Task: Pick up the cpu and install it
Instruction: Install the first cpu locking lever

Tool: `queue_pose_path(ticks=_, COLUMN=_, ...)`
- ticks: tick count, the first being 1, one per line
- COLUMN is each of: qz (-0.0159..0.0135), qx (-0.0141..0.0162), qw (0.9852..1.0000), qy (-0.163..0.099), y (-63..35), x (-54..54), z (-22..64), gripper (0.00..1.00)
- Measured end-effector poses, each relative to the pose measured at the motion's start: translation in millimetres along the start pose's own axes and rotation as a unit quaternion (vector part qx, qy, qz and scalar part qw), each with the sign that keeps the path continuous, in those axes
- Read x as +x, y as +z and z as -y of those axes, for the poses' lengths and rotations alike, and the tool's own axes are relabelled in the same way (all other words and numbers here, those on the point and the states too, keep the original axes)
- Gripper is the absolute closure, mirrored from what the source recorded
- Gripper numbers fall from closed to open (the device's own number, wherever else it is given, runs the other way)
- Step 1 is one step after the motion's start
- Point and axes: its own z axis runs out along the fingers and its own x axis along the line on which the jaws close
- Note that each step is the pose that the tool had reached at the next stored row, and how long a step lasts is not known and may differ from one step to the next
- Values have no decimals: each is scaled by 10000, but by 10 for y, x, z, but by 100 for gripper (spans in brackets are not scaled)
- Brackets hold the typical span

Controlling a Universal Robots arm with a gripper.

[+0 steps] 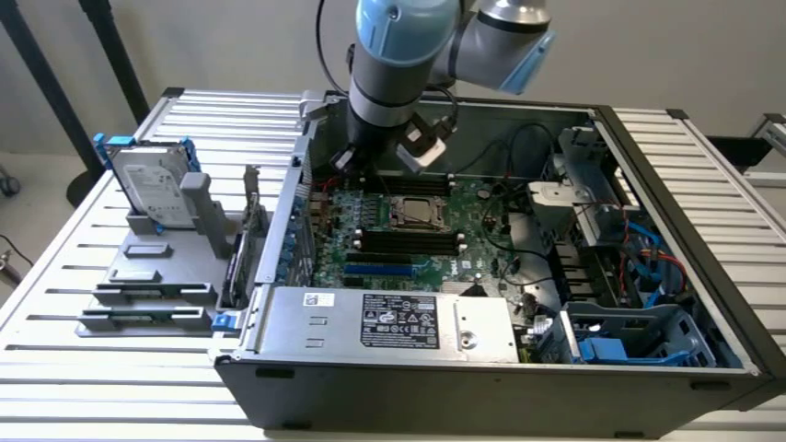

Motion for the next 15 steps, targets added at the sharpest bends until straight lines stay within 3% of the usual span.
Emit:
queue_pose_path(ticks=9, qz=-260, qx=-188, qw=9986, qy=429, y=0, x=1, z=0, gripper=89)
queue_pose_path(ticks=15, qz=-442, qx=-337, qw=9967, qy=596, y=-27, x=11, z=15, gripper=89)
